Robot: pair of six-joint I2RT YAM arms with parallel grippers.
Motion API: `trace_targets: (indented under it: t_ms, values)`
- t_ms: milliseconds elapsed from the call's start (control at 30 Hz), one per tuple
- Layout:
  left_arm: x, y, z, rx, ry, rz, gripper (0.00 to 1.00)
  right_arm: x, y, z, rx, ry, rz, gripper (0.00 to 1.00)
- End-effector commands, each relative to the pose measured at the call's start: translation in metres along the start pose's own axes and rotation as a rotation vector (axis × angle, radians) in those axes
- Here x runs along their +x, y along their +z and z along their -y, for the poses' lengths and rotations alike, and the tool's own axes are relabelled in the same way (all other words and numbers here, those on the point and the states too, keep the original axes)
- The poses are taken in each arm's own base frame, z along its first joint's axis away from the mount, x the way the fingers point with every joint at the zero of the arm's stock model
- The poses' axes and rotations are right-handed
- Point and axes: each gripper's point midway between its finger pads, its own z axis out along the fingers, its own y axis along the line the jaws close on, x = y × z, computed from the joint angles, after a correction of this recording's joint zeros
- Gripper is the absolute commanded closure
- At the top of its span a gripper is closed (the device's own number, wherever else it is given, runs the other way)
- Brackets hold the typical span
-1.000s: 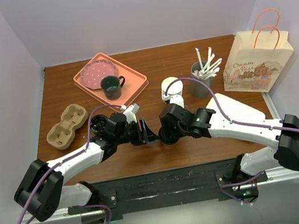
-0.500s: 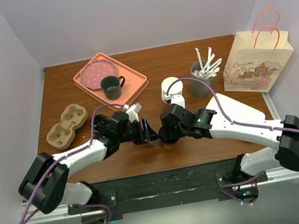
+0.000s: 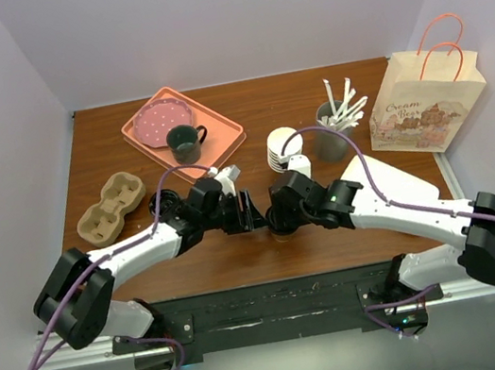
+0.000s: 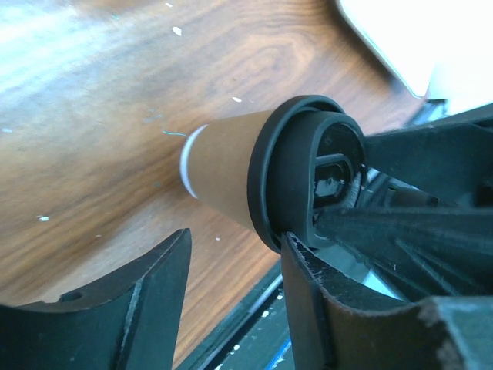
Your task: Pack the takeout coffee
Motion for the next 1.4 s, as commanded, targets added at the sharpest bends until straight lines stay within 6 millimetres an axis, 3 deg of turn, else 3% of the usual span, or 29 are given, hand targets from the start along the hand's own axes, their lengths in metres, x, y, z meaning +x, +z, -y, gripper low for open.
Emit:
trace_targets:
  t_ms: [0, 100, 267, 467, 900, 1033, 1200, 1367]
  values:
    - [-0.036, -0.017, 0.006, -0.125, 0.1, 0.072, 0.41, 0.016, -0.007, 0.009, 0.066, -0.051, -0.111, 0.36]
    - [-0.059, -0.035, 0.028, -0.123, 0.141, 0.118, 0.37, -0.006, -0.017, -0.002, 0.051, -0.055, -0.069, 0.35]
    - [-0.073, -0.065, 0.039, -0.144, 0.145, 0.189, 0.3, -0.019, -0.022, -0.009, 0.049, -0.063, -0.05, 0.3]
    - [-0.071, -0.085, 0.026, -0.186, 0.124, 0.23, 0.27, -0.028, -0.026, -0.012, 0.05, -0.063, -0.032, 0.2]
    - [-0.074, -0.12, 0.006, -0.275, 0.13, 0.319, 0.25, -0.019, -0.007, -0.009, 0.091, -0.105, -0.061, 0.18]
    - [-0.072, -0.125, 0.006, -0.277, 0.129, 0.327, 0.25, -0.013, -0.002, -0.004, 0.112, -0.116, -0.073, 0.22]
    - [-0.071, -0.129, 0.002, -0.294, 0.132, 0.33, 0.25, -0.003, -0.003, 0.001, 0.106, -0.109, -0.088, 0.4]
    - [-0.072, -0.131, 0.003, -0.296, 0.138, 0.34, 0.25, 0.001, -0.017, 0.031, 0.206, -0.096, -0.094, 0.41]
